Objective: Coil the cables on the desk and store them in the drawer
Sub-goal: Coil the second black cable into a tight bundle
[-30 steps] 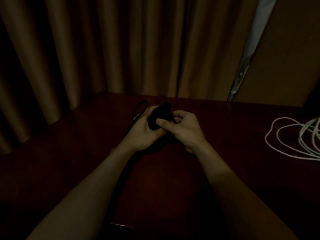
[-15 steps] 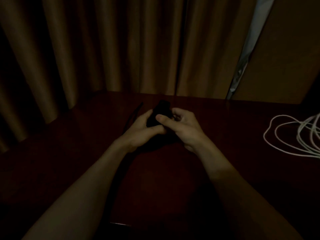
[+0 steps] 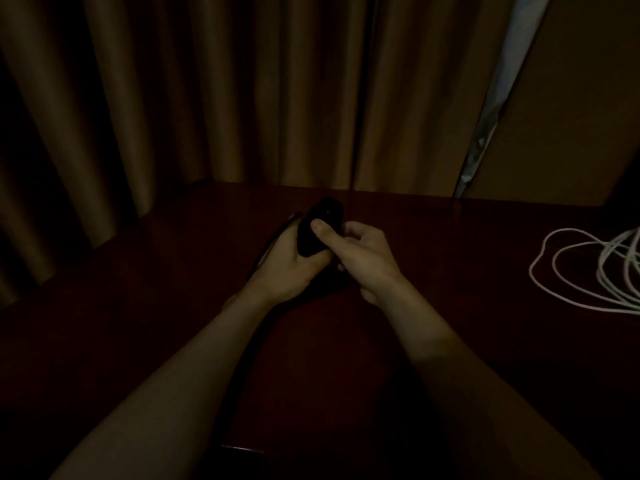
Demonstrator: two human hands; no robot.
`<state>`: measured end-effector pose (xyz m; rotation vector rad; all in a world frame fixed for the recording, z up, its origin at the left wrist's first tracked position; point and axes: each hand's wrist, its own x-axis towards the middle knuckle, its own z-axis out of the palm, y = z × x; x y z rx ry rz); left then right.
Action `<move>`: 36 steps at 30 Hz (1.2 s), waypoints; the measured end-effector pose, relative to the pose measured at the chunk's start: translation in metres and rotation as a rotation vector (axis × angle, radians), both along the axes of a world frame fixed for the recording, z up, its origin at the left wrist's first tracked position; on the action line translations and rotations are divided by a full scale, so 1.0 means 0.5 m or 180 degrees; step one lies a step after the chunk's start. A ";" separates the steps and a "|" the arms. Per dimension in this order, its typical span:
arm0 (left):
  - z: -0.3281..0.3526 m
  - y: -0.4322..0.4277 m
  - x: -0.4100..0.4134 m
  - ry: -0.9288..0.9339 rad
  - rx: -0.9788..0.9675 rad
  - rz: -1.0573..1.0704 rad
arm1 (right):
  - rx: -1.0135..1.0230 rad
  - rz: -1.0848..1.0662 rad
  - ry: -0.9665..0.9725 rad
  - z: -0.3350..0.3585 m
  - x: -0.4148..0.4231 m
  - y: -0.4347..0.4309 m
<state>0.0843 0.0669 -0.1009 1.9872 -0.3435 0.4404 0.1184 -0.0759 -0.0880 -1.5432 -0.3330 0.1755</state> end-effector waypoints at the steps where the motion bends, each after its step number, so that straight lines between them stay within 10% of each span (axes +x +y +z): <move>1: 0.000 -0.003 0.001 -0.0035 0.0064 -0.0027 | -0.0019 -0.0009 0.0006 0.000 0.003 -0.001; 9: 0.018 0.023 0.000 0.1312 -0.0992 -0.0696 | -0.0103 0.0961 0.0034 0.010 0.027 -0.057; 24: -0.008 0.014 0.015 -0.0085 0.0018 0.0609 | -0.0388 0.0083 -0.0321 -0.006 0.010 0.004; 36: 0.006 0.028 0.008 0.0743 -0.0689 -0.0437 | 0.0043 0.0747 -0.0046 -0.004 0.018 -0.033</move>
